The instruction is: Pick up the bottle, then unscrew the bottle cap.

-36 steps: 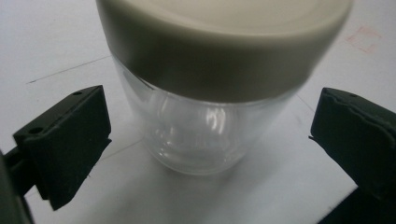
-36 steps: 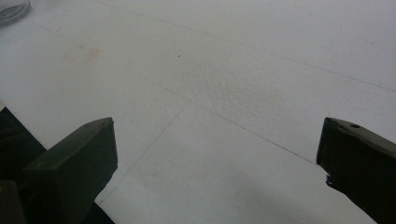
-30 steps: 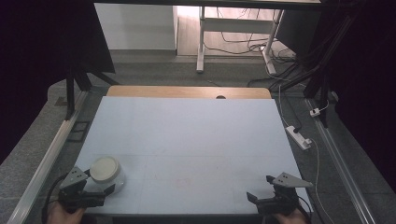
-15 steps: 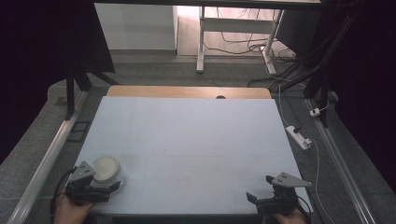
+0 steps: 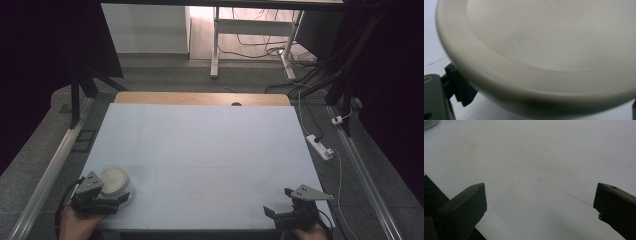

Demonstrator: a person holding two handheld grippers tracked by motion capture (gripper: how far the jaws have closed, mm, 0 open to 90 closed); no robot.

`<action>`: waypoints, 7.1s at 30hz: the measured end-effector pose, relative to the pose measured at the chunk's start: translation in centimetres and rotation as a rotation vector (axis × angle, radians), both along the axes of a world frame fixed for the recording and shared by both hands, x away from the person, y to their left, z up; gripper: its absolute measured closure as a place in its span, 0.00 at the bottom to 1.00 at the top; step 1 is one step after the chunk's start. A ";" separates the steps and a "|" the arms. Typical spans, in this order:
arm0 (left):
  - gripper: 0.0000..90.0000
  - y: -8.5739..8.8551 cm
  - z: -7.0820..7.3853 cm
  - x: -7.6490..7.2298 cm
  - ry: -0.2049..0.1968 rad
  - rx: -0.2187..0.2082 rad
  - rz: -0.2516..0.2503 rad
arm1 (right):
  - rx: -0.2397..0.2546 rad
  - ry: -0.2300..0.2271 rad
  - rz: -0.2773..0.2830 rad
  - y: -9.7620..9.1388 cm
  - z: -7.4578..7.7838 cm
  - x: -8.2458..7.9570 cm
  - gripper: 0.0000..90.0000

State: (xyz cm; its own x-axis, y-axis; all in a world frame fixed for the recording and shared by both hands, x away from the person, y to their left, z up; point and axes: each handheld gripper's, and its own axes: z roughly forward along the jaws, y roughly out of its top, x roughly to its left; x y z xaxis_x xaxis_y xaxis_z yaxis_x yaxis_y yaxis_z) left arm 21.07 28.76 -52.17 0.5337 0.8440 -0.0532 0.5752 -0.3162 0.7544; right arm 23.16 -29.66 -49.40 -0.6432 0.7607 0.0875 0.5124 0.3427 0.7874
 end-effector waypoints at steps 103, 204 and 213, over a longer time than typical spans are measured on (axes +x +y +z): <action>0.08 -15.1 7.2 11.4 -0.062 -0.037 -0.398 | -0.009 0.001 -0.003 0.0 0.0 0.0 0.00; 0.08 -19.9 6.2 11.8 -0.054 -0.017 -0.527 | 0.120 -0.126 0.271 11.6 5.8 5.8 0.00; 0.08 -20.0 6.1 11.7 -0.052 -0.013 -0.533 | 0.097 -0.134 0.300 13.5 6.1 6.6 0.00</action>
